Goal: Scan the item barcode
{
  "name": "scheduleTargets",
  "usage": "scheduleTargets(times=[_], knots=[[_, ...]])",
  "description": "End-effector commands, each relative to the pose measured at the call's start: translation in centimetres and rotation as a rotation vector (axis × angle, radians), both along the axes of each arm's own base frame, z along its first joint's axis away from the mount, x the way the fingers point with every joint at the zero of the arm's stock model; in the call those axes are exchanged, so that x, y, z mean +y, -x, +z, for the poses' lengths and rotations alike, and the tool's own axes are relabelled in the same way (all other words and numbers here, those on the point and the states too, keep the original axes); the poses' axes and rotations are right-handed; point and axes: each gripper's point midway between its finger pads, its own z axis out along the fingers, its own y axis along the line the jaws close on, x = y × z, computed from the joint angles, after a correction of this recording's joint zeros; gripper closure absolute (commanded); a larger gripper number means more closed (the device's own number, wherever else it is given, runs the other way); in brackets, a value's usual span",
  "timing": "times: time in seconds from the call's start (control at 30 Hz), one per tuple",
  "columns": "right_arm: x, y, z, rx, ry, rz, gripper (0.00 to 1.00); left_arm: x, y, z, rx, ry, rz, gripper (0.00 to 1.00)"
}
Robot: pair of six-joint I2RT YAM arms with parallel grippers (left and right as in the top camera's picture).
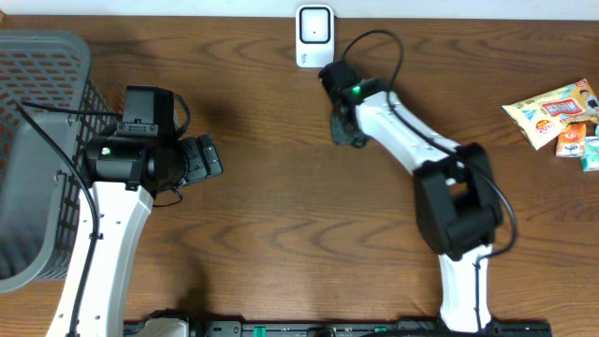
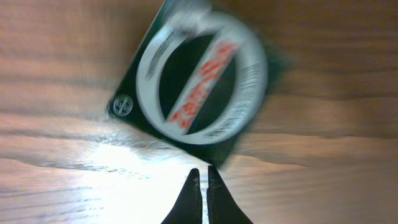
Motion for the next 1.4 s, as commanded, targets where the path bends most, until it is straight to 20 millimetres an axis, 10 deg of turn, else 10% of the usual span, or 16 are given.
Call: scheduleTargets(times=[0.0,0.37,0.63,1.37], knots=[[-0.9,-1.2,5.6,-0.137,-0.056,-0.091,0.98,0.2,0.1,0.0,0.004,-0.003,0.004,0.02],[4.6,-2.8,6.2,-0.176,-0.302,-0.003,0.69,0.2,0.1,0.0,0.004,-0.003,0.004,0.02],[6.8,-5.4,3.4,-0.243,-0.321,0.019,0.99,0.2,0.1,0.0,0.004,-0.004,0.005,0.02],[4.1,-5.7,-0.4,-0.233,-0.141,0.004,0.99,0.2,0.1,0.0,0.004,-0.004,0.005,0.02]])
